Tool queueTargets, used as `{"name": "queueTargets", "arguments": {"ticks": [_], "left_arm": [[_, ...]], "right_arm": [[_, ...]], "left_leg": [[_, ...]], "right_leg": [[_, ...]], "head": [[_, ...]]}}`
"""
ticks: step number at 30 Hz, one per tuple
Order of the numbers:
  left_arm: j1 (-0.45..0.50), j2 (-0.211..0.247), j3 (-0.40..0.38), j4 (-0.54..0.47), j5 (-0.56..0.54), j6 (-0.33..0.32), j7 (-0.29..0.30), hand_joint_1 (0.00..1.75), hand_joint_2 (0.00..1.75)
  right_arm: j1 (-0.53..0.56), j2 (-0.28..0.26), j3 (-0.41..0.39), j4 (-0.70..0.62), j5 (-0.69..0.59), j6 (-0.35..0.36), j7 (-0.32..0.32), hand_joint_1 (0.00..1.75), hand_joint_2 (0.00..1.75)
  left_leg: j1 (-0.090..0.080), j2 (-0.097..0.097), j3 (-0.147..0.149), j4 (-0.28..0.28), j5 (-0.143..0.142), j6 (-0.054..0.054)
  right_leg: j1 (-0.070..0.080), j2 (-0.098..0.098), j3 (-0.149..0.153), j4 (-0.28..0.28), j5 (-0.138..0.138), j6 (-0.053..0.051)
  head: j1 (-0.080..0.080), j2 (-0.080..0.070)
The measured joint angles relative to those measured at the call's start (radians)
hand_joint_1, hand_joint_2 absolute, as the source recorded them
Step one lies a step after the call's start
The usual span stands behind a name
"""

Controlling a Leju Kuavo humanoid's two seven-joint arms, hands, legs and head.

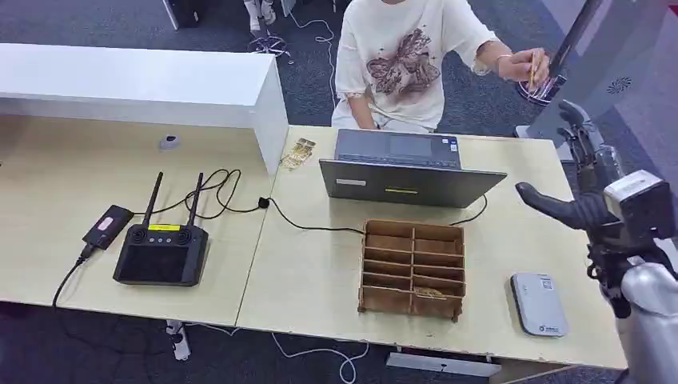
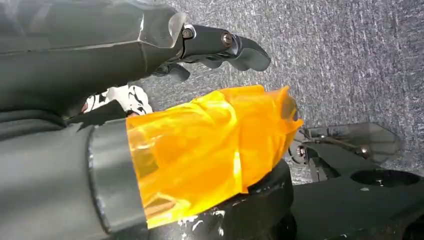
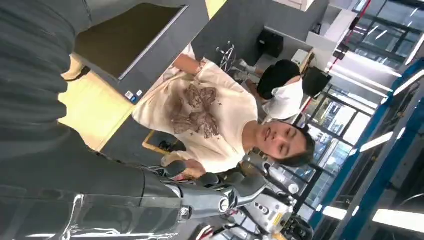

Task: Pass the card to the sensor for recognition and then transmit it.

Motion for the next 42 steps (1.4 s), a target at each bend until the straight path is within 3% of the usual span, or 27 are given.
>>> {"name": "queueTargets", "arguments": {"ticks": [9, 16, 22, 30, 34, 42], "left_arm": [[0.0, 0.003, 0.007, 0.0, 0.005, 0.001, -0.008, 0.0, 0.0], [0.0, 0.009, 0.015, 0.0, 0.006, 0.001, 0.003, 0.0, 0.0], [-0.001, 0.011, 0.016, 0.0, 0.0, -0.002, 0.008, 0.0, 0.0], [-0.002, 0.014, 0.016, 0.0, -0.025, -0.023, 0.016, 0.0, 0.0], [-0.003, 0.014, 0.016, 0.0, -0.033, -0.024, 0.024, 0.0, 0.0], [-0.004, 0.014, 0.016, 0.0, -0.036, -0.031, 0.024, 0.0, 0.0]], "right_arm": [[-0.035, 0.01, 0.032, 0.03, -0.095, 0.04, 0.008, 0.0, 1.75], [-0.096, 0.028, 0.084, 0.088, -0.056, -0.009, 0.026, 0.0, 1.75], [-0.173, 0.057, 0.14, 0.142, 0.07, -0.105, 0.062, 0.0, 1.75], [-0.321, 0.112, 0.253, 0.242, 0.425, -0.269, 0.176, 0.0, 1.75], [-0.358, 0.139, 0.289, 0.275, 0.516, -0.299, 0.21, 0.0, 1.75], [-0.384, 0.167, 0.32, 0.311, 0.549, -0.311, 0.224, 0.0, 1.75]], "left_leg": [[0.0, 0.0, 0.0, 0.0, 0.0, 0.0], [0.0, 0.0, 0.0, 0.0, 0.0, 0.0], [0.0, 0.0, 0.0, 0.0, 0.0, 0.0], [0.0, 0.0, 0.0, 0.0, 0.001, -0.001], [0.0, 0.0, 0.0, 0.0, 0.001, -0.001], [0.0, 0.0, 0.0, 0.0, 0.001, 0.0]], "right_leg": [[0.0, 0.0, 0.0, 0.0, 0.0, 0.0], [0.0, 0.0, 0.0, 0.0, 0.0, 0.0], [0.0, 0.0, 0.0, 0.0, 0.0, 0.0], [0.0, 0.0, 0.0, 0.001, 0.0, 0.0], [0.0, 0.0, 0.0, 0.001, 0.0, 0.0], [0.0, 0.0, 0.0, 0.0, 0.0, 0.0]], "head": [[0.0, 0.0], [0.0, 0.0], [0.0, 0.0], [0.0, 0.0], [0.0, 0.0], [0.0, 0.0]]}}
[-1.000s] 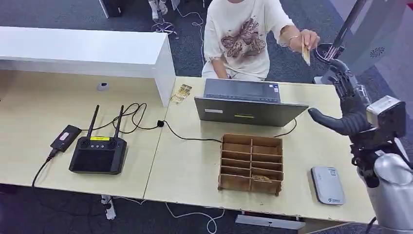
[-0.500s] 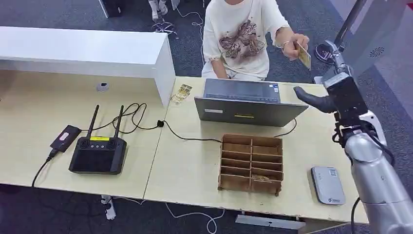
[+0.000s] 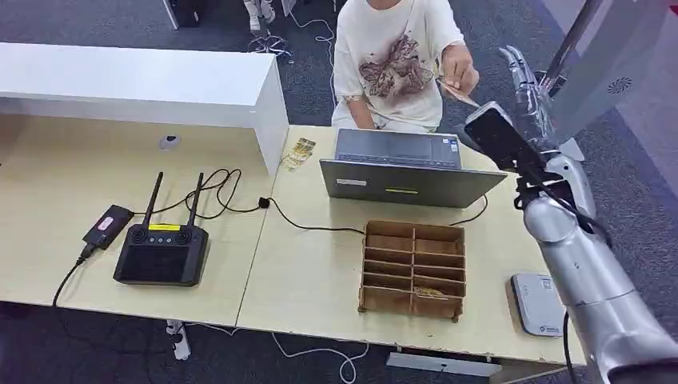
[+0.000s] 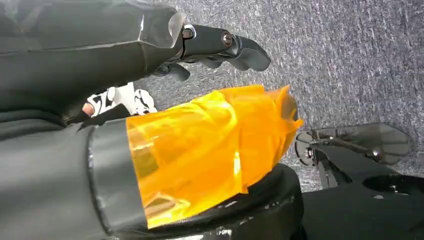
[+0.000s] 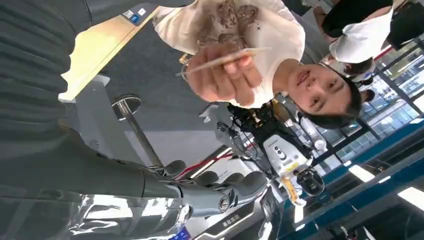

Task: Pass the card to the sensor for recognition and then transmit it.

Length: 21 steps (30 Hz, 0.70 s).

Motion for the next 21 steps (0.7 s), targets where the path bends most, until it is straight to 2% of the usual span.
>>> {"name": "queueTargets", "arguments": {"ticks": [7, 14, 15, 18, 19, 20, 21], "left_arm": [[0.0, 0.0, -0.002, 0.0, -0.006, -0.004, 0.008, 0.0, 0.0], [-0.001, 0.0, -0.002, 0.0, -0.006, -0.005, 0.008, 0.0, 0.0], [-0.001, 0.0, -0.002, 0.0, -0.006, -0.005, 0.008, 0.0, 0.0], [-0.001, 0.0, -0.002, 0.0, -0.006, -0.005, 0.008, 0.0, 0.0], [-0.001, 0.0, -0.002, 0.0, -0.006, -0.005, 0.008, 0.0, 0.0], [-0.001, 0.0, -0.002, 0.0, -0.006, -0.005, 0.008, 0.0, 0.0], [-0.001, 0.0, -0.002, 0.0, -0.008, -0.005, 0.008, 0.0, 0.0]], "right_arm": [[-0.024, 0.029, 0.015, 0.053, 0.117, -0.033, 0.036, 0.0, 1.75], [-0.042, 0.057, 0.019, 0.095, 0.147, -0.042, 0.04, 0.0, 1.75], [-0.044, 0.059, 0.019, 0.098, 0.148, -0.042, 0.04, 0.07, 1.75], [-0.045, 0.064, 0.019, 0.106, 0.151, -0.042, 0.04, 0.09, 1.75], [-0.045, 0.064, 0.019, 0.108, 0.153, -0.042, 0.04, 0.28, 1.75], [-0.045, 0.065, 0.019, 0.109, 0.154, -0.042, 0.04, 0.73, 1.75], [-0.045, 0.065, 0.019, 0.112, 0.154, -0.042, 0.04, 1.5, 1.75]], "left_leg": [[0.0, 0.0, 0.0, 0.0, 0.0, 0.0], [0.0, 0.0, 0.0, 0.0, 0.0, 0.0], [0.0, 0.0, 0.0, 0.0, 0.0, 0.0], [0.0, 0.0, 0.0, 0.0, 0.0, 0.0], [0.0, 0.0, 0.0, 0.0, 0.0, 0.0], [0.0, 0.0, 0.0, 0.0, 0.0, 0.0], [0.0, 0.0, 0.0, 0.0, 0.0, 0.0]], "right_leg": [[0.0, 0.0, 0.0, 0.0, 0.0, 0.0], [0.0, 0.0, 0.0, 0.0, 0.0, 0.0], [0.0, 0.0, 0.0, 0.0, 0.0, 0.0], [0.0, 0.0, 0.0, 0.0, 0.0, 0.0], [0.0, 0.0, 0.0, 0.0, 0.0, 0.0], [0.0, 0.0, 0.0, 0.0, 0.0, 0.0], [0.0, 0.0, 0.0, 0.0, 0.0, 0.0]], "head": [[0.0, 0.0], [0.0, 0.0], [0.0, 0.0], [0.0, 0.0], [0.0, 0.0], [0.0, 0.0], [0.0, 0.0]]}}
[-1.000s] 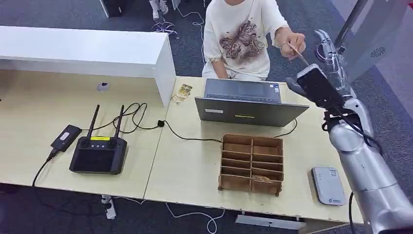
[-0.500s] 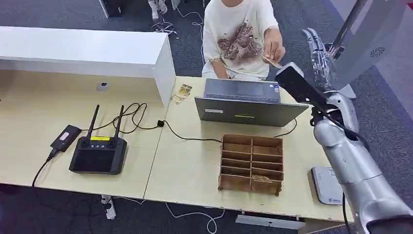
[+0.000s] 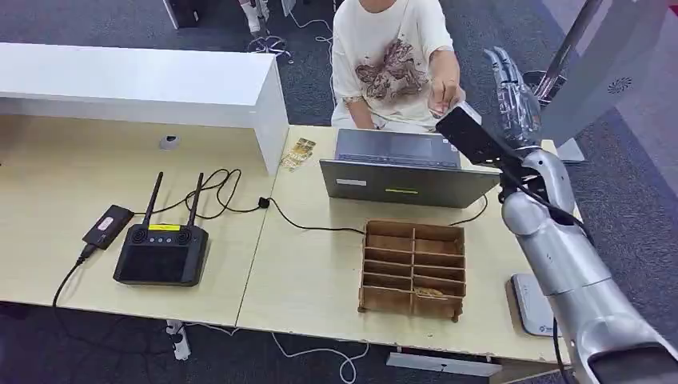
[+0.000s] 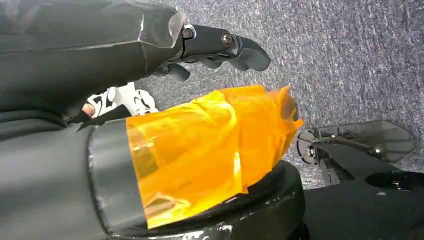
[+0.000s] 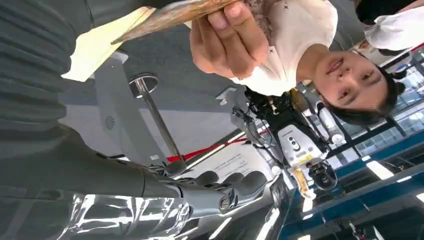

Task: Pass the card to the sensor for recognition and then transmit it.

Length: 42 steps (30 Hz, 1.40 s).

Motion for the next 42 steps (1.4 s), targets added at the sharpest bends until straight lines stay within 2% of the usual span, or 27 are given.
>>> {"name": "queueTargets", "arguments": {"ticks": [2, 19, 26, 35, 39, 42], "left_arm": [[0.0, 0.0, 0.0, 0.0, -0.002, 0.0, 0.0, 0.0, 0.0], [-0.001, -0.002, -0.017, 0.0, -0.019, 0.0, 0.01, 0.0, 0.0], [-0.001, -0.011, -0.02, 0.0, -0.023, 0.016, 0.005, 0.0, 0.0], [-0.001, -0.009, -0.02, 0.0, -0.01, 0.012, 0.002, 0.0, 0.0], [-0.001, -0.008, -0.02, 0.0, -0.008, 0.013, 0.002, 0.0, 0.0], [-0.001, -0.008, -0.019, 0.0, -0.004, 0.016, 0.002, 0.0, 0.0]], "right_arm": [[0.0, 0.0, 0.0, 0.005, 0.0, 0.0, 0.0, 1.75, 1.75], [0.015, -0.02, -0.033, 0.015, -0.01, -0.01, -0.017, 1.75, 1.75], [0.049, -0.052, -0.081, 0.008, -0.04, -0.014, -0.058, 1.75, 1.75], [0.056, -0.049, -0.081, -0.006, -0.029, -0.01, -0.045, 1.75, 1.75], [0.065, -0.045, -0.09, -0.013, -0.084, -0.008, -0.066, 1.75, 1.75], [0.08, -0.041, -0.116, -0.026, -0.197, 0.018, -0.108, 1.75, 1.75]], "left_leg": [[0.0, 0.0, 0.0, 0.0, 0.0, 0.0], [0.0, 0.001, 0.001, 0.0, 0.0, 0.0], [0.0, 0.002, 0.0, 0.001, 0.0, 0.0], [0.0, 0.002, 0.0, 0.001, 0.0, 0.0], [0.0, 0.002, 0.0, 0.001, 0.0, 0.0], [0.0, 0.001, 0.0, 0.001, 0.0, 0.0]], "right_leg": [[0.0, 0.0, 0.0, 0.0, 0.0, 0.0], [0.0, 0.001, -0.001, 0.0, 0.0, 0.0], [0.0, 0.003, 0.0, 0.0, 0.001, 0.0], [0.0, 0.002, -0.001, 0.0, 0.001, 0.0], [0.0, 0.002, -0.001, 0.0, 0.001, 0.0], [0.0, 0.002, -0.001, 0.0, 0.001, 0.0]], "head": [[0.0, 0.0], [0.0, 0.0], [0.0, 0.0], [0.0, 0.0], [0.0, 0.0], [0.0, 0.0]]}}
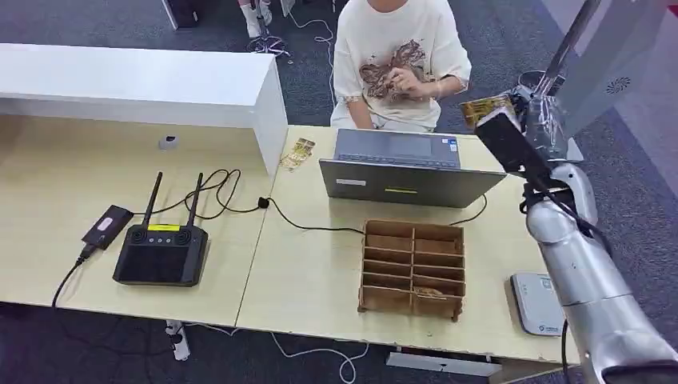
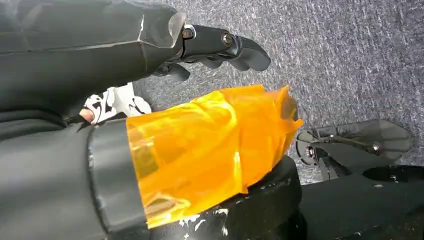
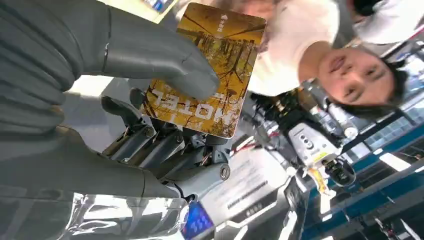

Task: Pass the card to the sensor for recognition and then transmit it.

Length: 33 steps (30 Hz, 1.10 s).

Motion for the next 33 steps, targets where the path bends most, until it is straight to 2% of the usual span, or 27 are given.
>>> {"name": "queueTargets", "arguments": {"ticks": [4, 10, 14, 17, 24, 28, 33], "left_arm": [[0.0, -0.003, 0.0, 0.0, 0.006, 0.016, 0.0, 0.0, 0.0], [0.0, -0.004, 0.0, 0.0, 0.019, 0.026, -0.008, 0.0, 0.0], [0.0, -0.003, 0.002, 0.0, 0.035, 0.039, -0.01, 0.0, 0.0], [0.0, -0.002, 0.012, 0.0, 0.064, 0.043, -0.016, 0.0, 0.0], [0.002, 0.006, 0.037, 0.0, 0.09, 0.041, -0.014, 0.0, 0.0], [0.004, 0.024, 0.053, 0.0, 0.096, 0.006, -0.004, 0.0, 0.0], [0.013, 0.052, 0.055, 0.0, 0.093, 0.005, -0.028, 0.0, 0.0]], "right_arm": [[0.034, 0.0, -0.072, -0.034, -0.254, 0.092, -0.078, 1.75, 1.75], [0.103, -0.033, -0.187, -0.111, -0.658, 0.274, -0.117, 1.75, 1.75], [0.156, -0.064, -0.236, -0.154, -0.791, 0.352, -0.121, 1.75, 1.75], [0.177, -0.07, -0.239, -0.179, -0.823, 0.392, -0.113, 1.75, 1.75], [0.18, -0.056, -0.197, -0.203, -0.852, 0.401, -0.098, 1.75, 1.75], [0.199, -0.022, -0.128, -0.203, -0.841, 0.398, -0.14, 1.75, 1.75], [0.244, 0.001, -0.061, -0.209, -0.849, 0.376, -0.186, 1.75, 1.75]], "left_leg": [[0.0, -0.001, 0.0, 0.0, 0.0, 0.0], [0.0, -0.001, 0.0, 0.0, 0.0, 0.0], [0.0, -0.001, 0.0, 0.0, 0.0, 0.0], [0.0, 0.001, 0.0, 0.0, 0.0, 0.0], [0.0, 0.0, 0.0, -0.001, 0.0, 0.0], [0.001, 0.0, 0.0, -0.001, 0.0, 0.0], [0.001, -0.001, 0.0, -0.001, 0.0, 0.0]], "right_leg": [[0.0, 0.0, 0.0, 0.0, 0.0, 0.0], [0.0, -0.002, 0.0, -0.001, 0.0, 0.0], [0.0, -0.001, 0.0, 0.0, 0.0, 0.0], [0.0, 0.001, 0.0, 0.0, 0.0, 0.0], [0.001, -0.001, 0.0, 0.0, 0.0, 0.0], [0.001, 0.0, 0.0, 0.0, 0.0, 0.0], [0.001, -0.001, 0.0, 0.0, 0.0, 0.0]], "head": [[0.0, 0.0], [0.0, 0.0], [0.0, 0.0], [-0.001, 0.0], [0.0, 0.0], [0.0, 0.0], [0.0, 0.0]]}}
